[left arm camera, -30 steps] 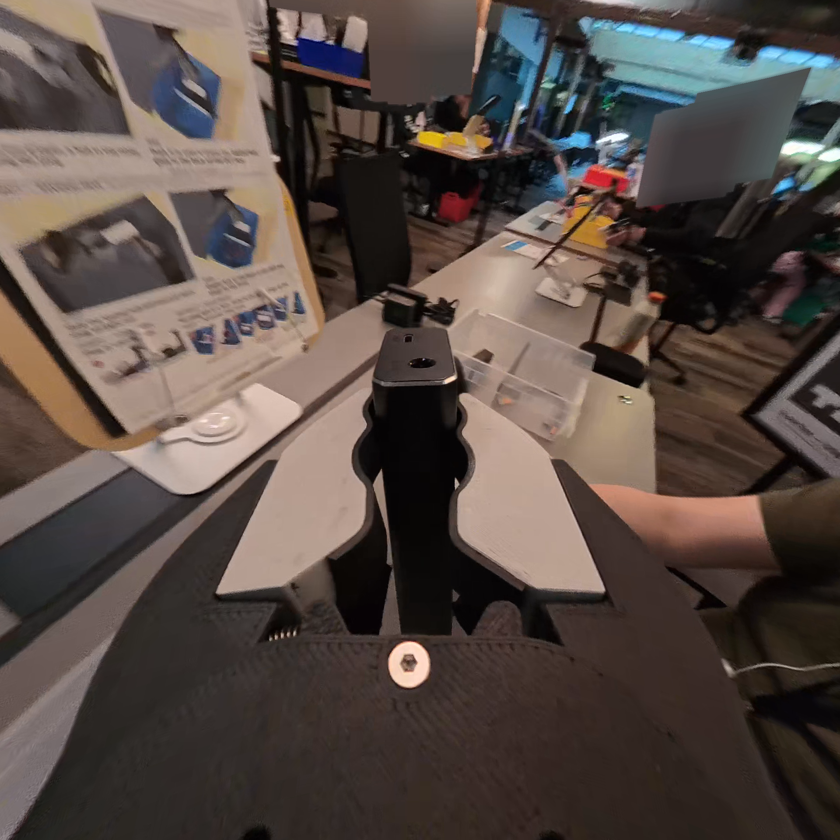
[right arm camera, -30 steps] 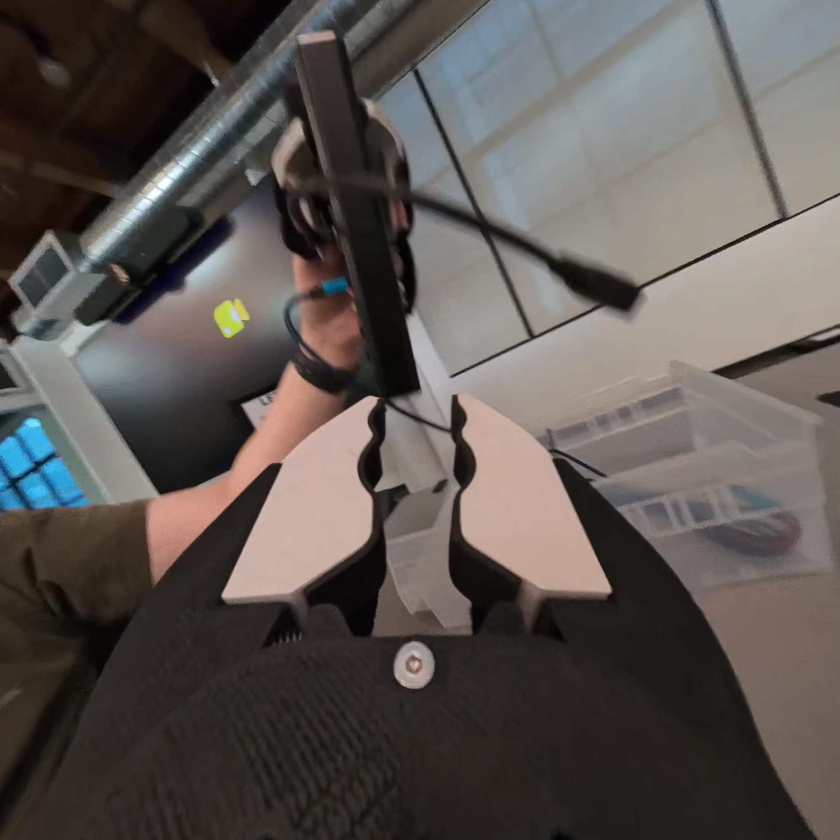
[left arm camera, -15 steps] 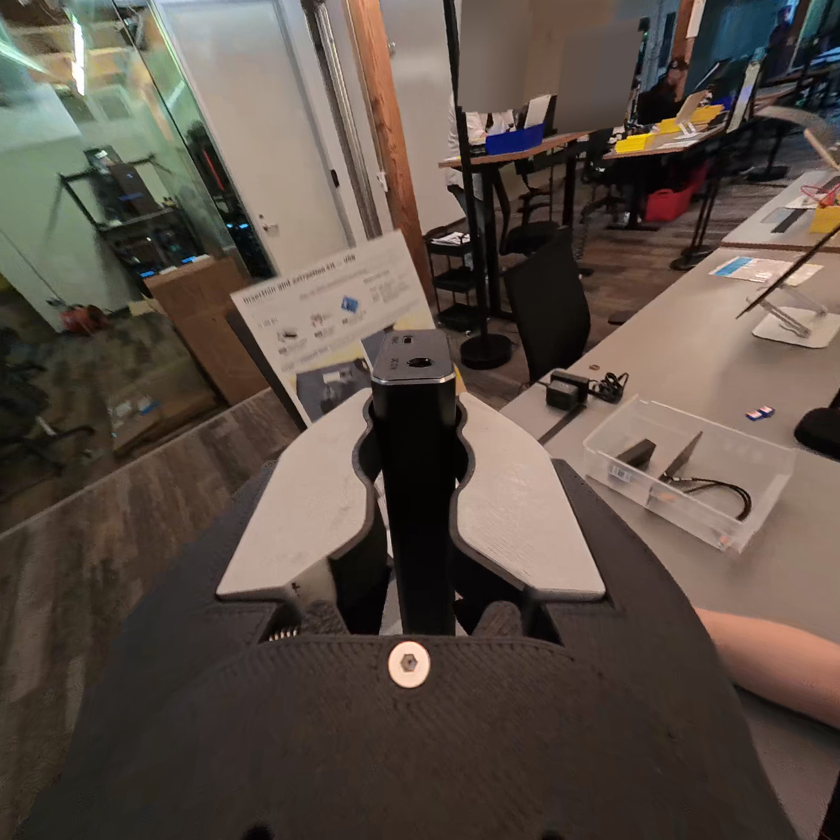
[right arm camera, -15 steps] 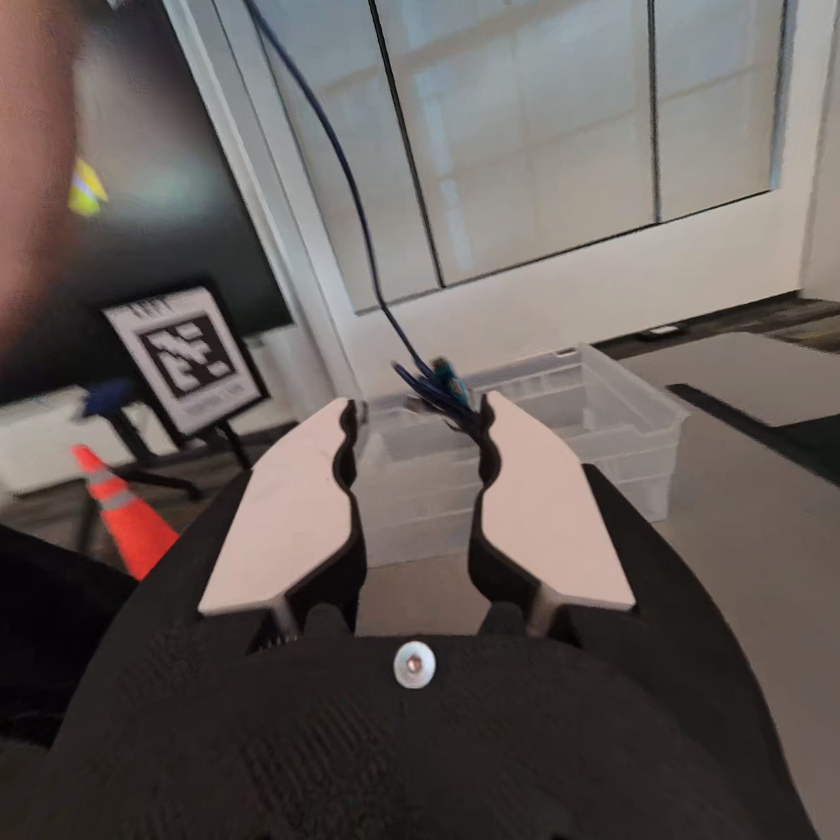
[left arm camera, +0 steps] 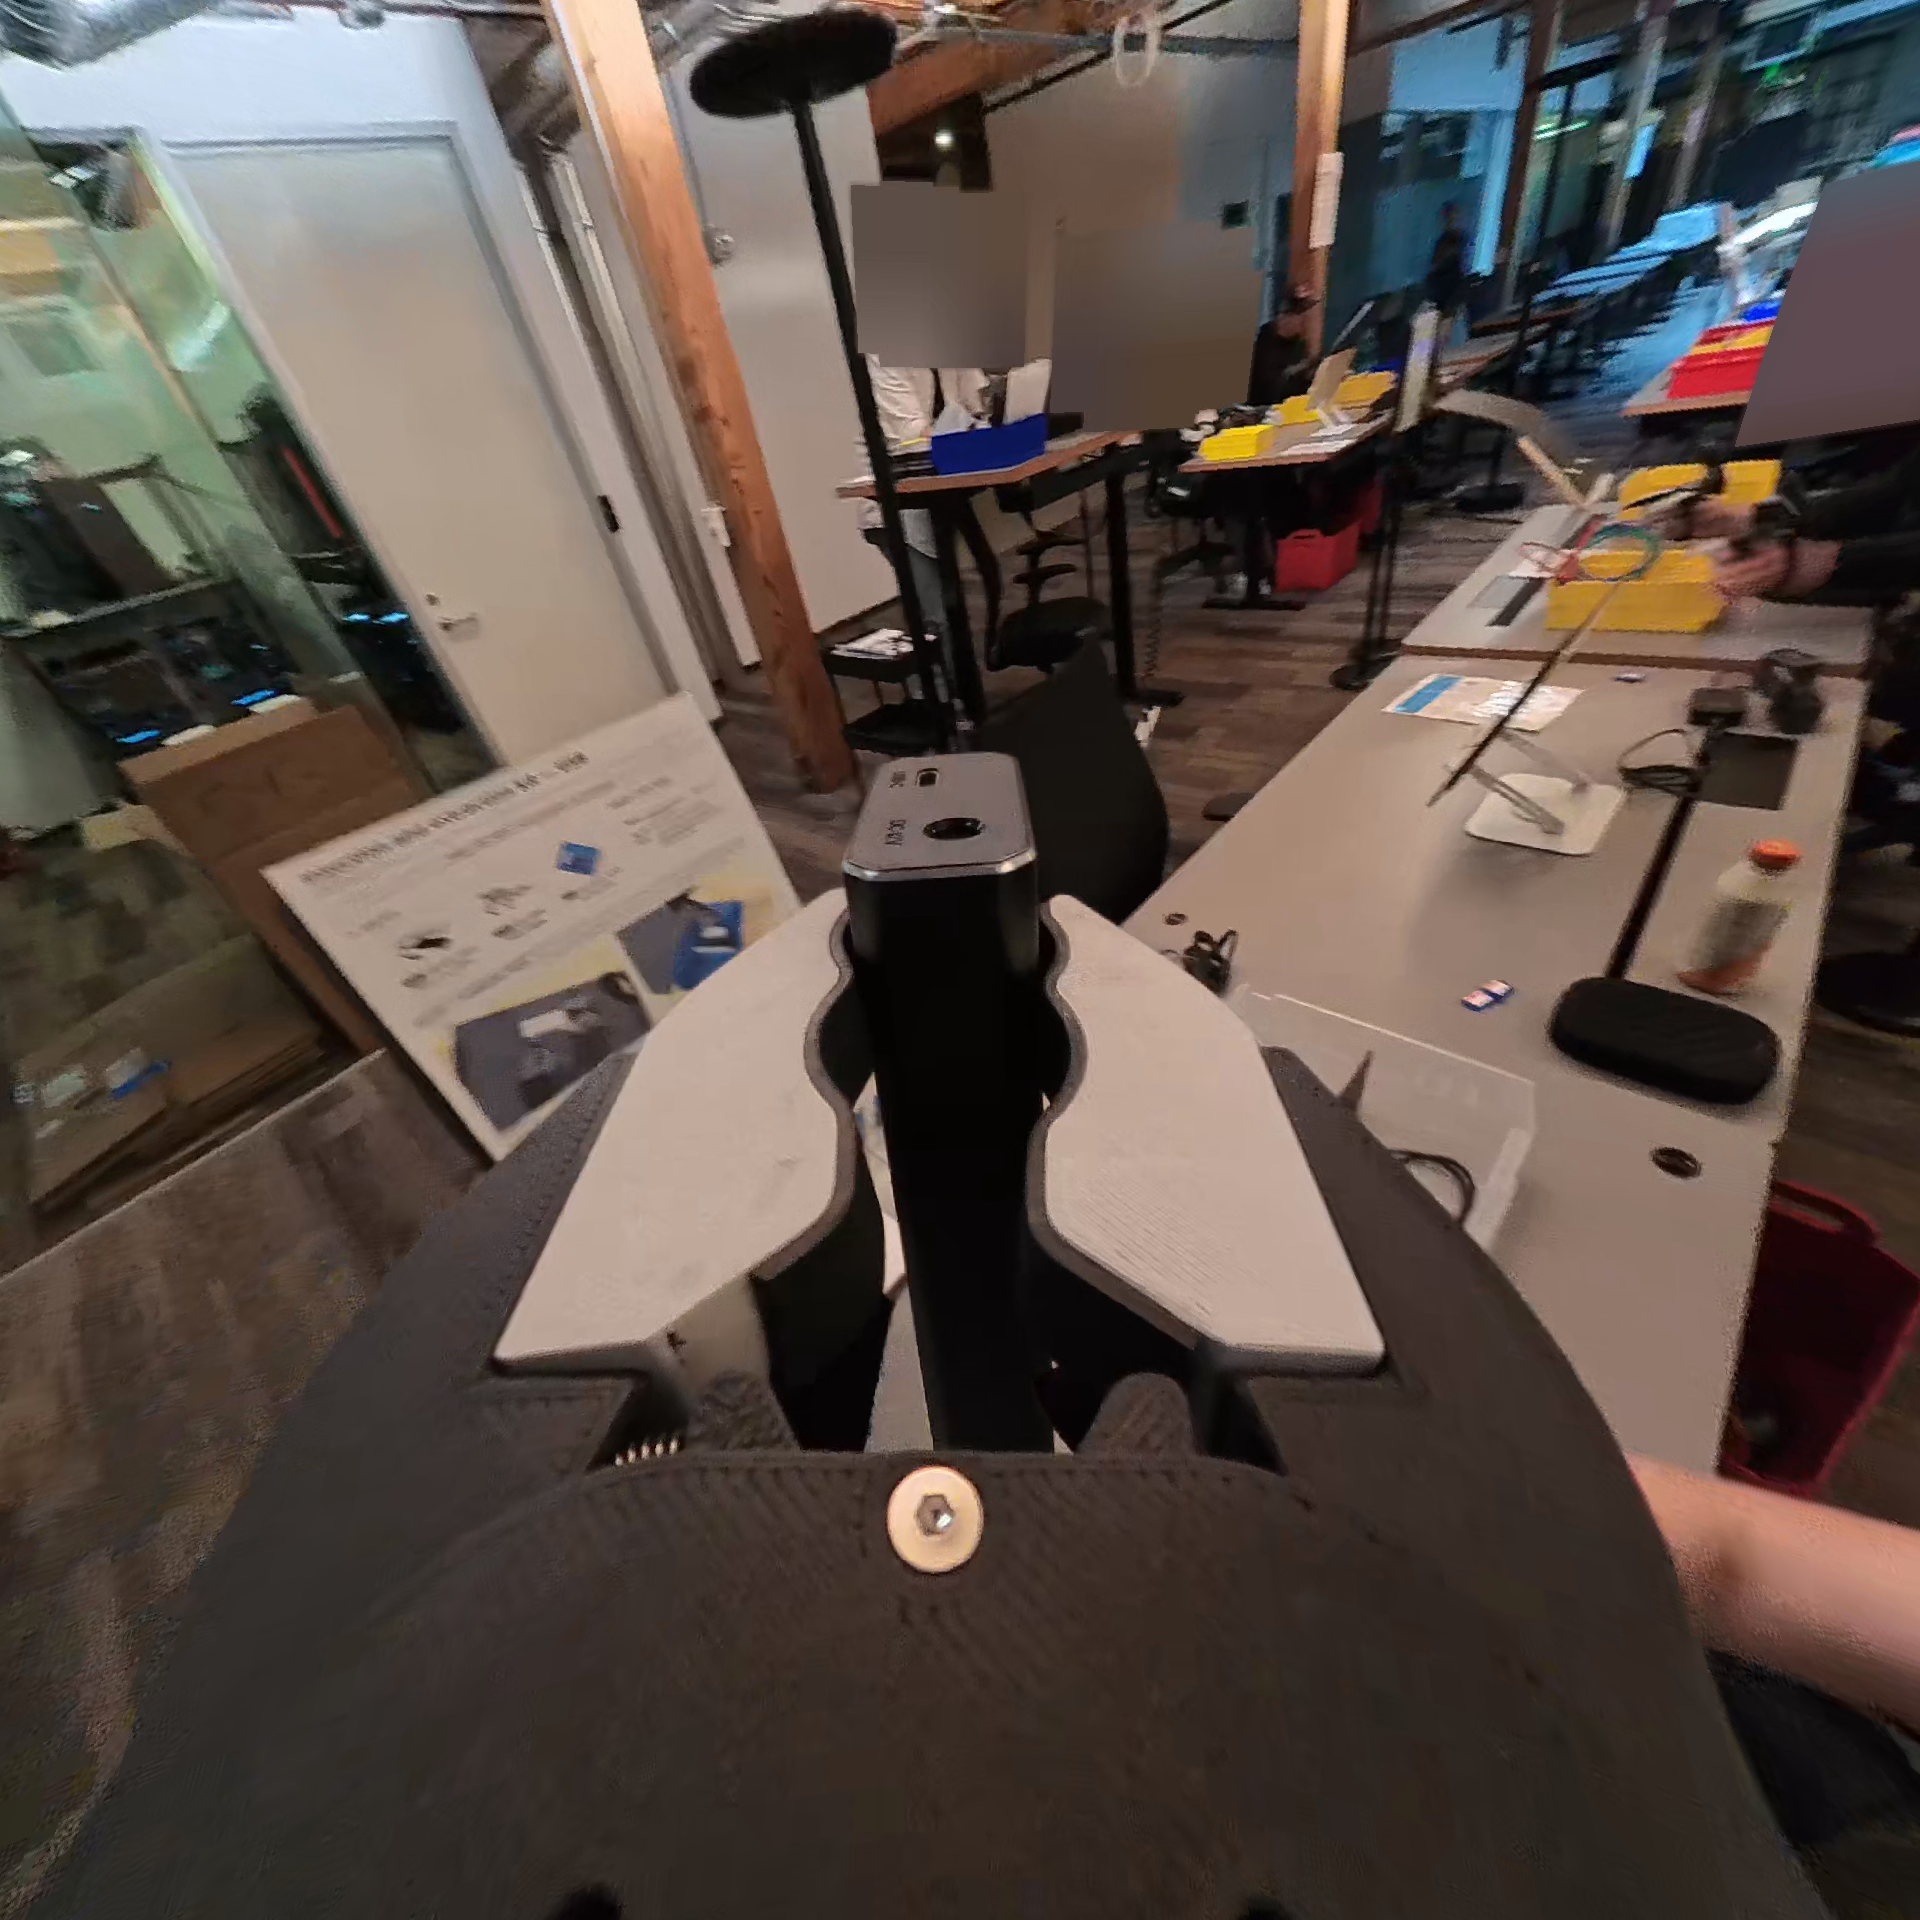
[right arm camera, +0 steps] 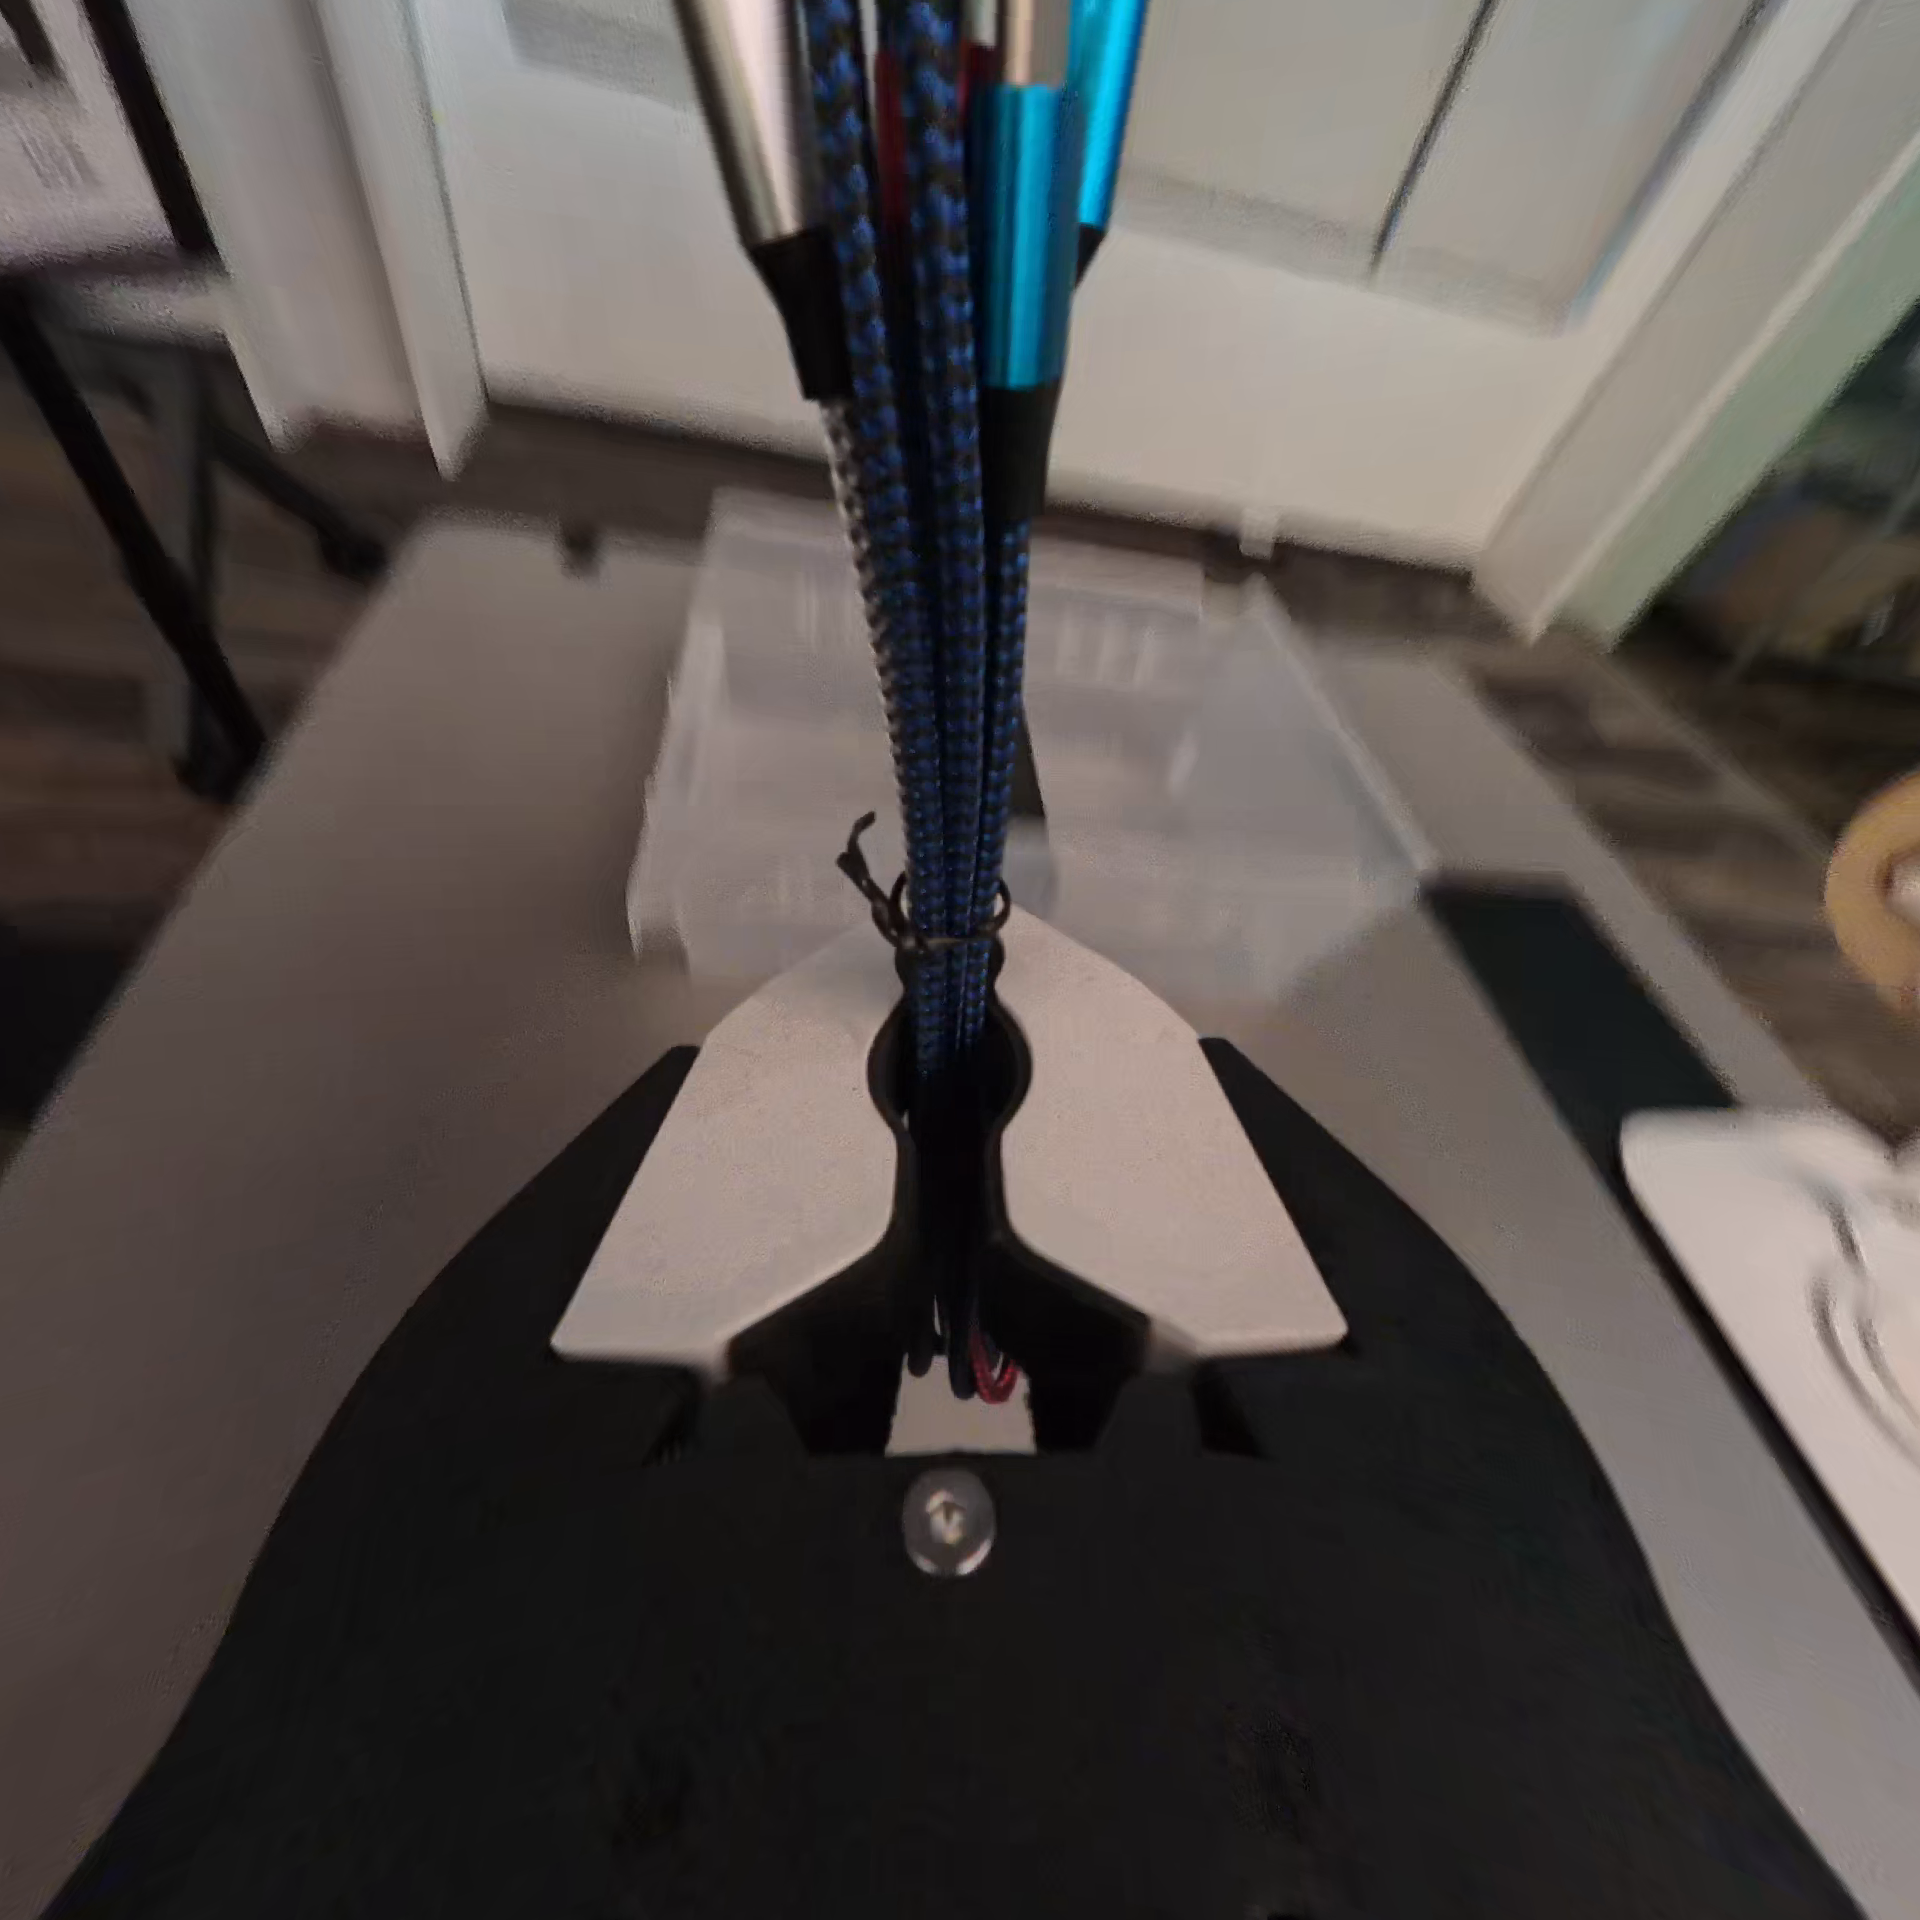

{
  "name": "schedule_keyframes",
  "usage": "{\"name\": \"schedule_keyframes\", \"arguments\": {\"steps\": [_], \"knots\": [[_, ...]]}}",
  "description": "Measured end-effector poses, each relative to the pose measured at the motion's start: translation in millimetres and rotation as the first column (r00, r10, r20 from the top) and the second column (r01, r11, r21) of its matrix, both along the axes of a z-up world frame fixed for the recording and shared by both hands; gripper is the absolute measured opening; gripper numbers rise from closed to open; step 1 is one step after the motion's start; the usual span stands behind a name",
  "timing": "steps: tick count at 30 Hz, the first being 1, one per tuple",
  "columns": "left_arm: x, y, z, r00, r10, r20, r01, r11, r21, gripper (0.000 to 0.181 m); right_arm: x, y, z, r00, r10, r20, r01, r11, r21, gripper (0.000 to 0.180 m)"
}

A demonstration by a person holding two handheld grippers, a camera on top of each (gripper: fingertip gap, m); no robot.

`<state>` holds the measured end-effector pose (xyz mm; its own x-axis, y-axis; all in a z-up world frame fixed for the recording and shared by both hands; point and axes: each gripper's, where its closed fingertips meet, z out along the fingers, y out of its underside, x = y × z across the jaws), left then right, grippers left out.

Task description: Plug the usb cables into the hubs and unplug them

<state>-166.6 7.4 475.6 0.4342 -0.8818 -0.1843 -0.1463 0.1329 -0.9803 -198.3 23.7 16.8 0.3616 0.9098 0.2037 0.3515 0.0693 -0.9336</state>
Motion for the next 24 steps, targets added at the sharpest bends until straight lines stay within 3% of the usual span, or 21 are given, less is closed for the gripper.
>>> {"name": "schedule_keyframes", "arguments": {"steps": [4,5,9,13,15,18,21,24], "knots": [[19.9,13.2,-77.7,0.994,-0.091,0.053,0.096,0.992,-0.086,0.027,94.9,-1.3,-70.4,0.895,-0.135,0.426,0.176,0.983,-0.059,0.006],[26.5,19.1,-98.6,0.989,-0.121,0.09,0.132,0.983,-0.129,0.027,109.3,-6.5,-80.0,0.882,-0.134,0.452,0.188,0.979,-0.077,0.008],[56.5,47.7,-182.2,0.953,-0.221,0.208,0.281,0.902,-0.329,0.026,121.6,-48.2,-81.6,0.917,0.001,0.399,0.086,0.976,-0.201,0.068],[78.9,70.1,-249.5,0.943,-0.251,0.216,0.322,0.848,-0.422,0.026,157.4,-80.0,-62.5,0.904,0.113,0.412,0.015,0.955,-0.295,0.067],[87.9,71.6,-273.4,0.938,-0.286,0.197,0.345,0.833,-0.434,0.026,164.4,-68.3,-24.6,0.954,0.04,0.296,0.029,0.973,-0.227,0.06],[101.1,60.7,-304.8,0.922,-0.361,0.136,0.384,0.822,-0.421,0.026,164.1,-61.9,61.0,0.997,0.035,-0.062,-0.042,0.993,-0.114,0.044],[114.2,42.5,-336.4,0.898,-0.434,0.071,0.423,0.81,-0.407,0.027,186.3,-43.3,136.1,0.882,-0.029,-0.471,0.015,0.999,-0.035,0.043],[127.5,25.1,-364.9,0.87,-0.491,0.04,0.461,0.781,-0.421,0.027,192.5,-15.8,138.1,0.803,-0.093,-0.589,-0.005,0.987,-0.162,0.047]]}}
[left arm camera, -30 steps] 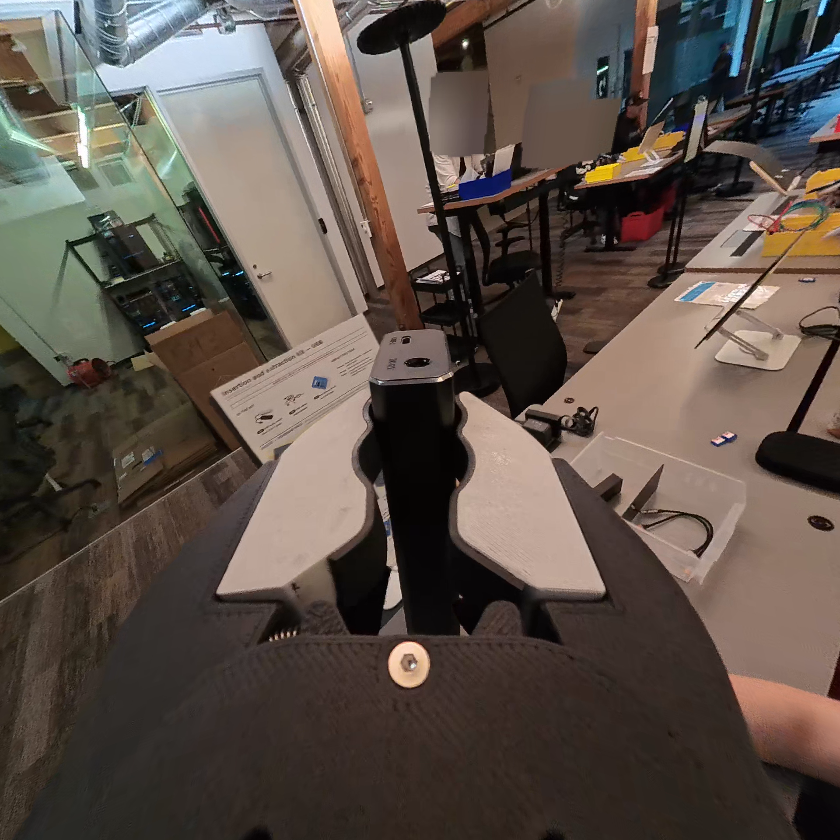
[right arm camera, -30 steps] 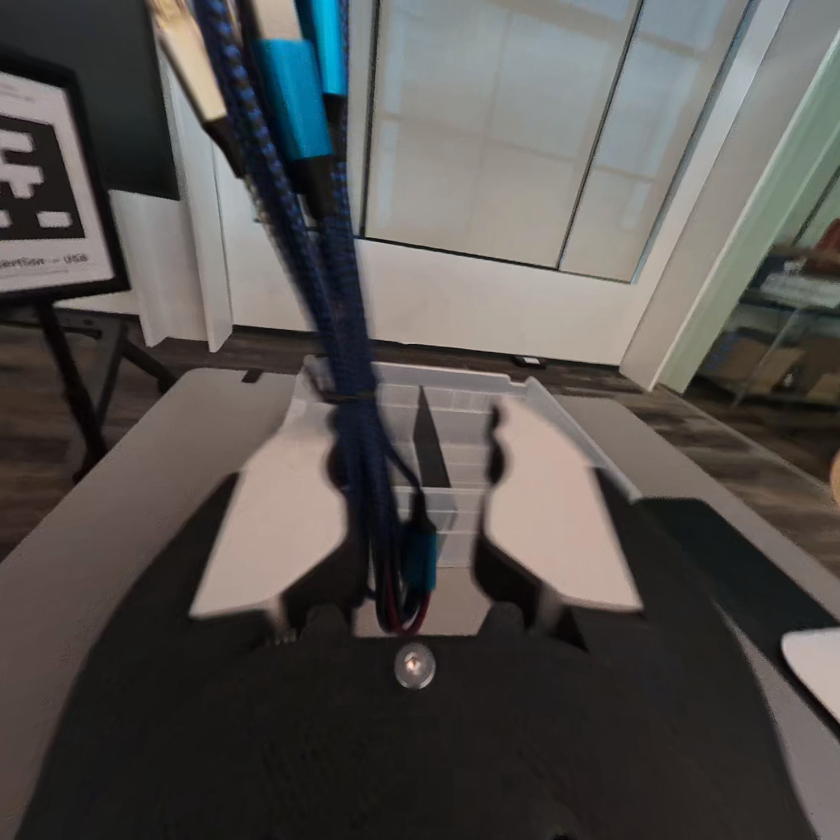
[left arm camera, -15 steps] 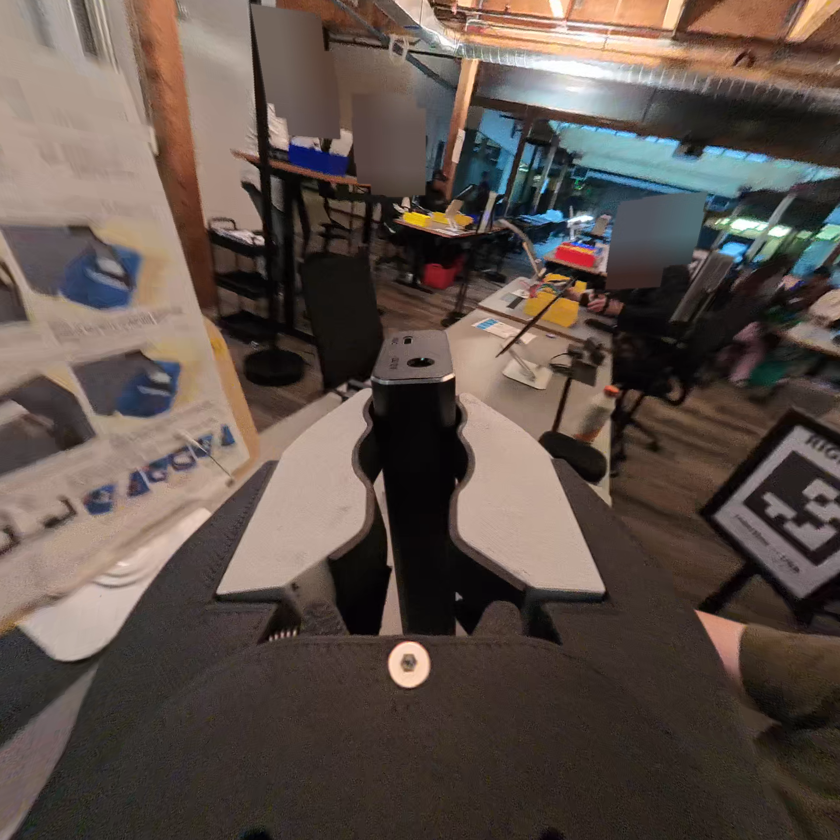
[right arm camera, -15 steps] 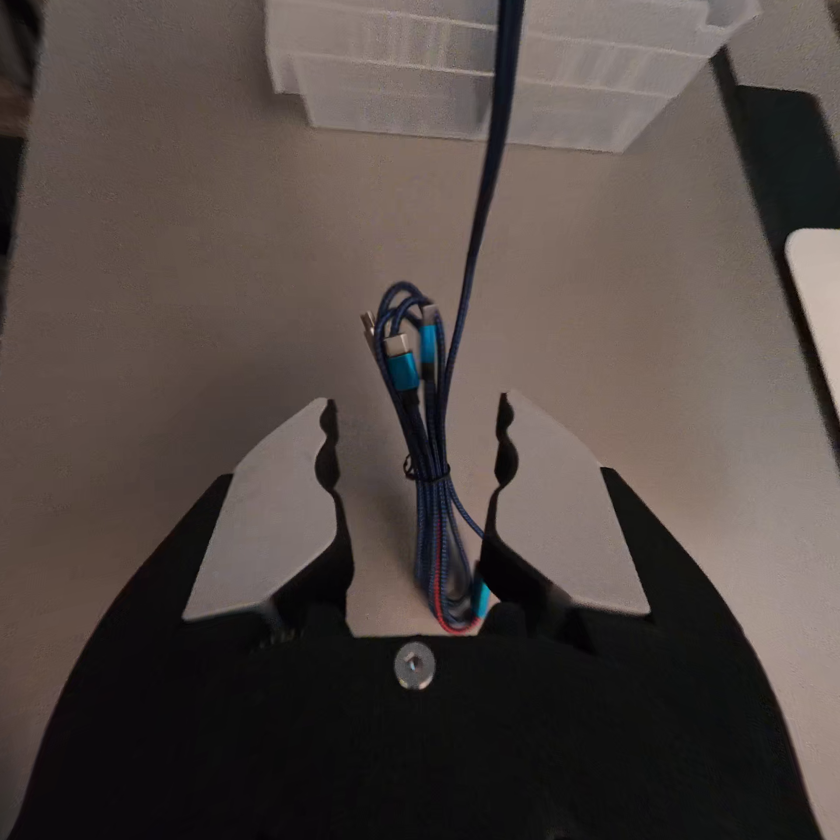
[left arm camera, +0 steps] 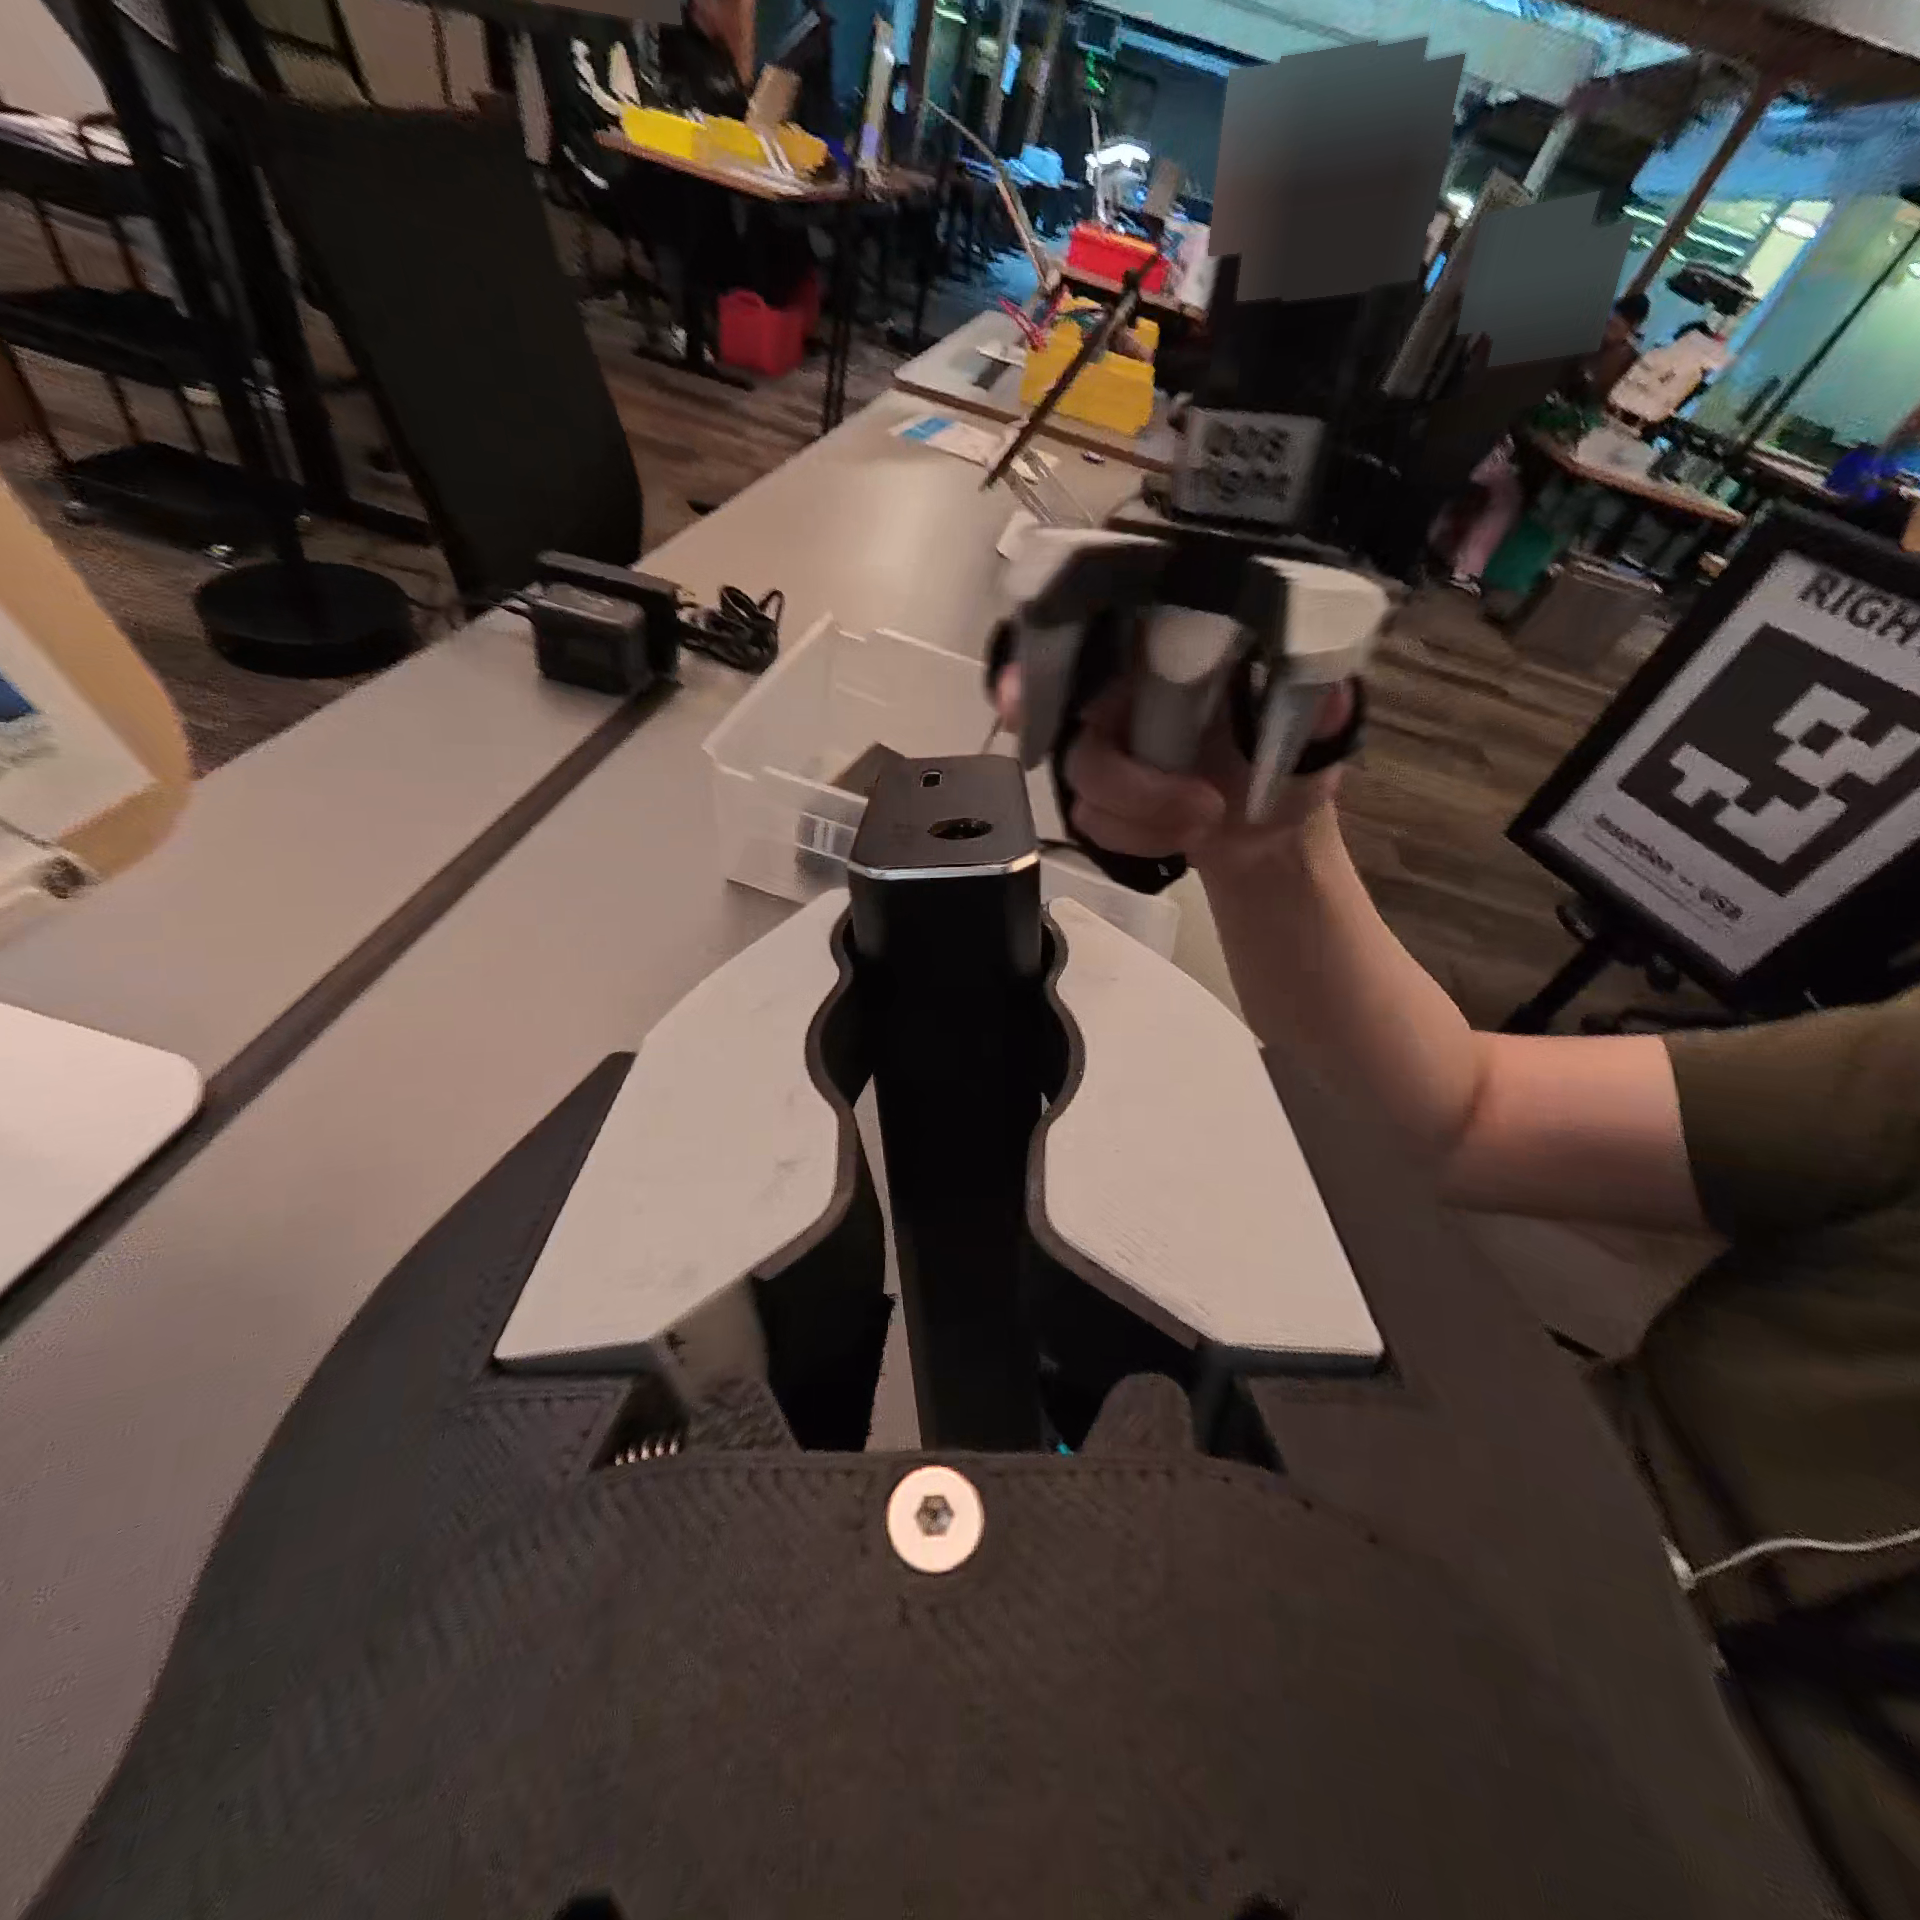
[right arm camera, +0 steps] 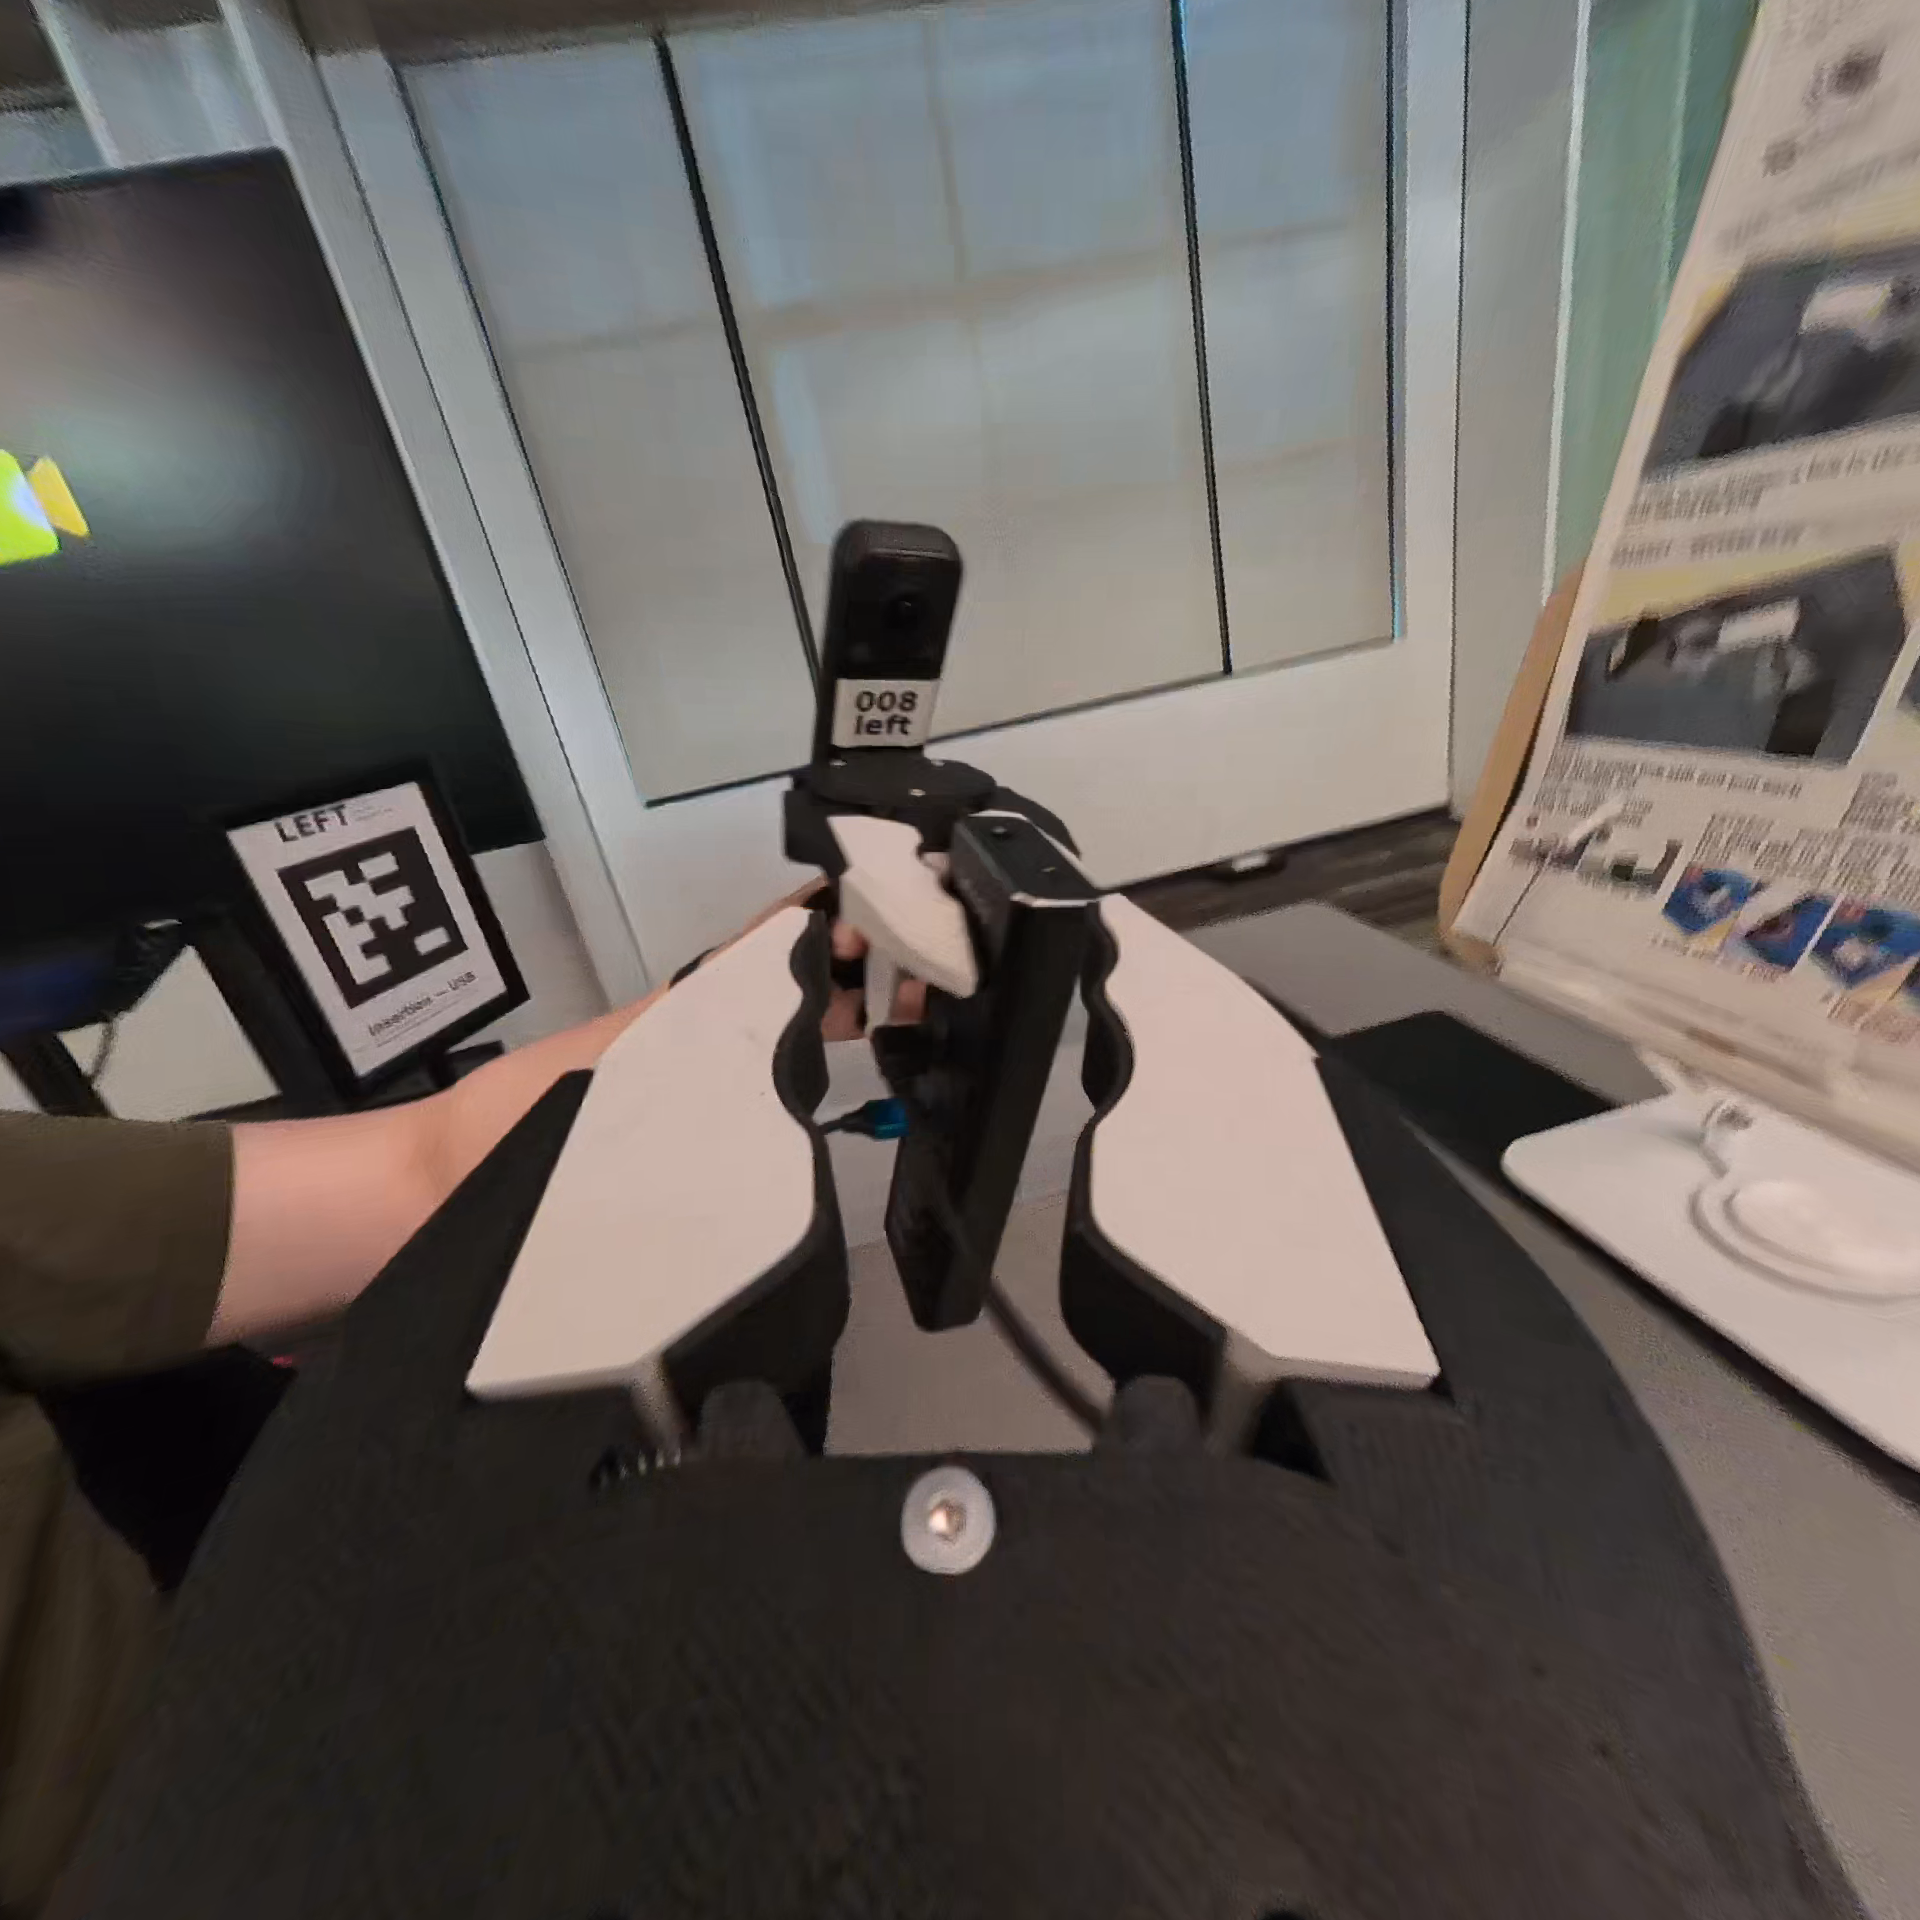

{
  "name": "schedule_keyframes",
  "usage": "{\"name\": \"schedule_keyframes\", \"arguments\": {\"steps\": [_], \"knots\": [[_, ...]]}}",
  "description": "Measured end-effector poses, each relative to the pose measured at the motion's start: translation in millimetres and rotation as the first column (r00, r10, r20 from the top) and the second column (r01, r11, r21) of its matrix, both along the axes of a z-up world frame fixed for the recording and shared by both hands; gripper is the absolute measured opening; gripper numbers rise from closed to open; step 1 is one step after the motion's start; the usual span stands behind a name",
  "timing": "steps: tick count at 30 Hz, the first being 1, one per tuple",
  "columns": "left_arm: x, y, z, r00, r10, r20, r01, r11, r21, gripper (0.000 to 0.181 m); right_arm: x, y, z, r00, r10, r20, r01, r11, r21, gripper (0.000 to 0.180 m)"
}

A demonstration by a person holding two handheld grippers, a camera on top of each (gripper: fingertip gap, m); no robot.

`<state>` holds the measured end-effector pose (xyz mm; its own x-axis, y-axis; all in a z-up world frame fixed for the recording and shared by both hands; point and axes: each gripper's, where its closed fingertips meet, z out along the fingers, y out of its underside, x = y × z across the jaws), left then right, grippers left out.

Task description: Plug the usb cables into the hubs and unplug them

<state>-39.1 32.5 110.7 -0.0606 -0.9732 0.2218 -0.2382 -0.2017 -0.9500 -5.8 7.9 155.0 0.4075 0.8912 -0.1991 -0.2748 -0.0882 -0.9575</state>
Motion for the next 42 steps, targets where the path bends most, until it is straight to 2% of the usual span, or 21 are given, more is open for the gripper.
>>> {"name": "schedule_keyframes", "arguments": {"steps": [4,8,9,10,12,17,26,30,32,34,39,42], "knots": [[13.9,-17.4,-26.7,0.997,-0.071,-0.016,0.071,0.997,-0.007,0.027,-25.0,9.7,-42.0,0.984,0.161,0.079,-0.148,0.977,-0.156,0.051],[18.4,-23.8,-44.6,0.996,-0.093,-0.001,0.093,0.996,0.009,0.027,-29.6,24.7,-64.7,0.983,0.169,0.064,-0.147,0.954,-0.26,0.048],[17.7,-22.6,-48.7,0.996,-0.092,0.009,0.092,0.996,0.015,0.027,-32.4,19.2,-67.0,0.972,0.231,0.05,-0.209,0.939,-0.275,0.035],[16.6,-21.7,-52.9,0.995,-0.093,0.02,0.093,0.995,0.027,0.027,-34.7,15.3,-70.0,0.96,0.276,0.045,-0.253,0.924,-0.286,0.03],[14.4,-17.8,-63.2,0.996,-0.084,0.04,0.081,0.995,0.056,0.027,-37.3,18.8,-81.7,0.956,0.283,0.08,-0.248,0.921,-0.299,0.029],[8.5,-11.0,-89.2,0.987,-0.084,0.139,0.059,0.984,0.171,0.027,-45.6,23.3,-109.4,0.931,0.273,0.244,-0.221,0.95,-0.219,0.029],[3.2,-7.7,-123.4,0.969,-0.07,0.235,0.029,0.984,0.175,0.027,-54.2,25.7,-148.4,0.868,0.289,0.405,-0.201,0.948,-0.246,0.028],[1.8,-9.2,-120.5,0.956,-0.062,0.285,0.009,0.983,0.183,0.027,-55.0,24.0,-150.0,0.864,0.298,0.406,-0.22,0.949,-0.228,0.028],[-2.2,-10.8,-115.9,0.954,-0.04,0.298,-0.01,0.986,0.165,0.034,-54.7,20.4,-150.1,0.859,0.312,0.405,-0.237,0.945,-0.224,0.029],[-8.0,-6.4,-115.0,0.956,0.034,0.29,-0.068,0.992,0.11,0.066,-54.0,19.4,-150.1,0.861,0.313,0.402,-0.24,0.945,-0.221,0.028],[-30.3,-12.6,-121.8,0.952,0.125,0.281,-0.16,0.982,0.103,0.069,-51.8,19.5,-150.0,0.861,0.319,0.397,-0.249,0.944,-0.217,0.028],[-38.9,-15.6,-146.3,0.976,0.148,0.162,-0.178,0.965,0.194,0.069,-51.9,18.6,-149.8,0.862,0.327,0.388,-0.262,0.942,-0.212,0.028]]}}
